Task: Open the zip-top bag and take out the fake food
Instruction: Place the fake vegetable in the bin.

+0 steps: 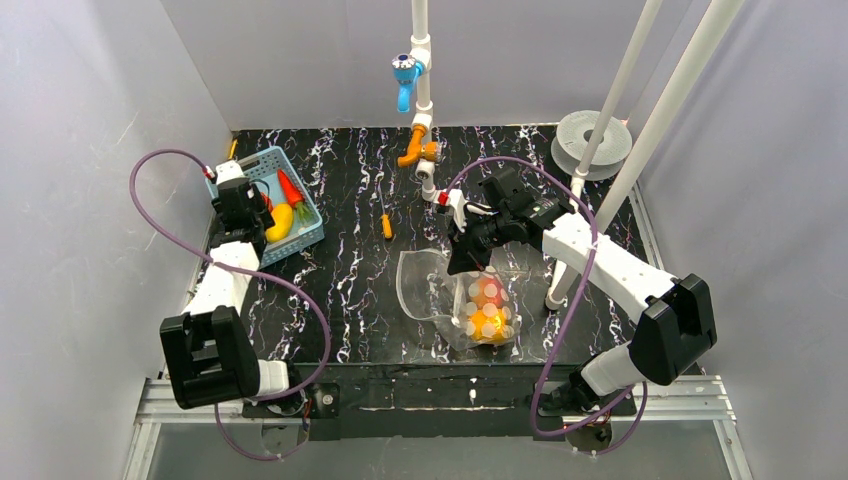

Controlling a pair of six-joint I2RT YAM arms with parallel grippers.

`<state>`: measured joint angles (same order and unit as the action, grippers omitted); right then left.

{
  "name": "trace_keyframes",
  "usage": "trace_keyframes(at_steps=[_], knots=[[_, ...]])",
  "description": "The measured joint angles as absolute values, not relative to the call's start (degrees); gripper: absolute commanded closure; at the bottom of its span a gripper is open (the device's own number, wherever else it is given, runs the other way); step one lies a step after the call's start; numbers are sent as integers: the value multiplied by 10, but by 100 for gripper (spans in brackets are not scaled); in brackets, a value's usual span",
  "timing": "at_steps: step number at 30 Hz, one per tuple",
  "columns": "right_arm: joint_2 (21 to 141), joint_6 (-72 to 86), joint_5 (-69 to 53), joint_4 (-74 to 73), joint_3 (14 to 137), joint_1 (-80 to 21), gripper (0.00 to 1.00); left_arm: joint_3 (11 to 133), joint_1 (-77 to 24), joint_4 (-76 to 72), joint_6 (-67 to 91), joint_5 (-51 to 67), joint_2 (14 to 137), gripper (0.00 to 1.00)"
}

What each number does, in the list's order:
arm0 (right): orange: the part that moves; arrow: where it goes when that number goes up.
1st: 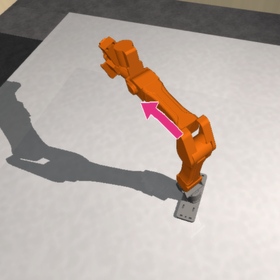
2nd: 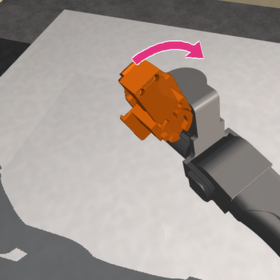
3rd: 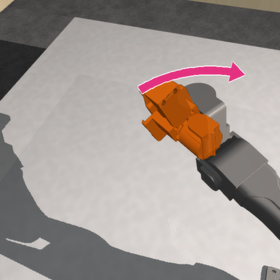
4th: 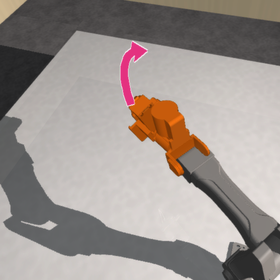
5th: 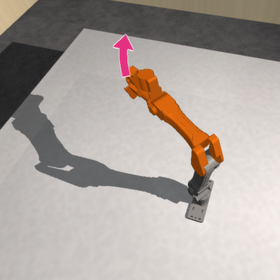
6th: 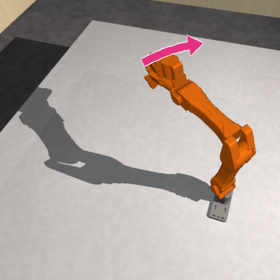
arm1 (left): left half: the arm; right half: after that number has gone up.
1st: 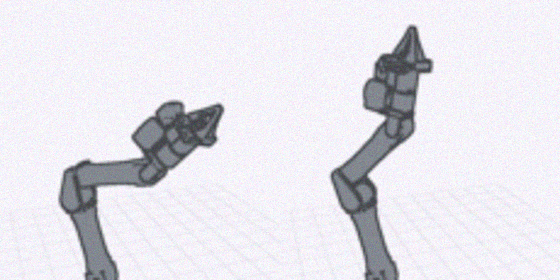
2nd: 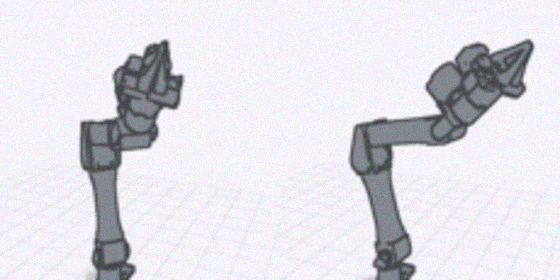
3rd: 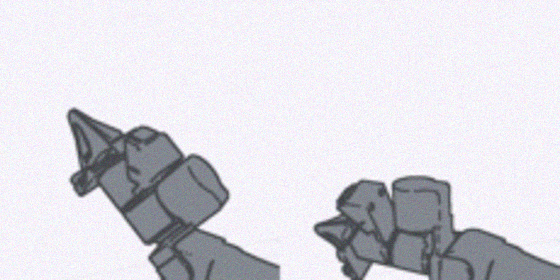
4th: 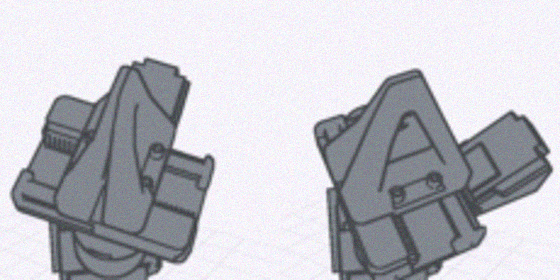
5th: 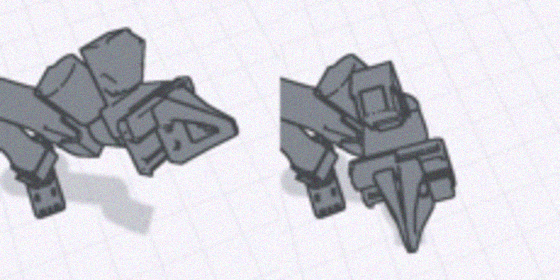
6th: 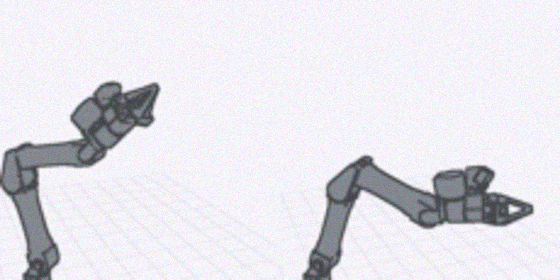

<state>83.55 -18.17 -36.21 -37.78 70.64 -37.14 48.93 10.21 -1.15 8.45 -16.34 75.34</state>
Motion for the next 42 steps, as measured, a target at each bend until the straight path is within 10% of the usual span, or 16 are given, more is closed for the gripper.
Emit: trace_keyframes(at_steps=[8,14,42], knots=[[835,-182,-363,-375,706,-371,99,492,119,-10,115,-171,802,40],[835,-182,-366,-375,704,-371,99,499,122,-7,127,-176,804,2],[803,-209,-405,-384,695,-371,99,456,123,36,287,249,608,2]])
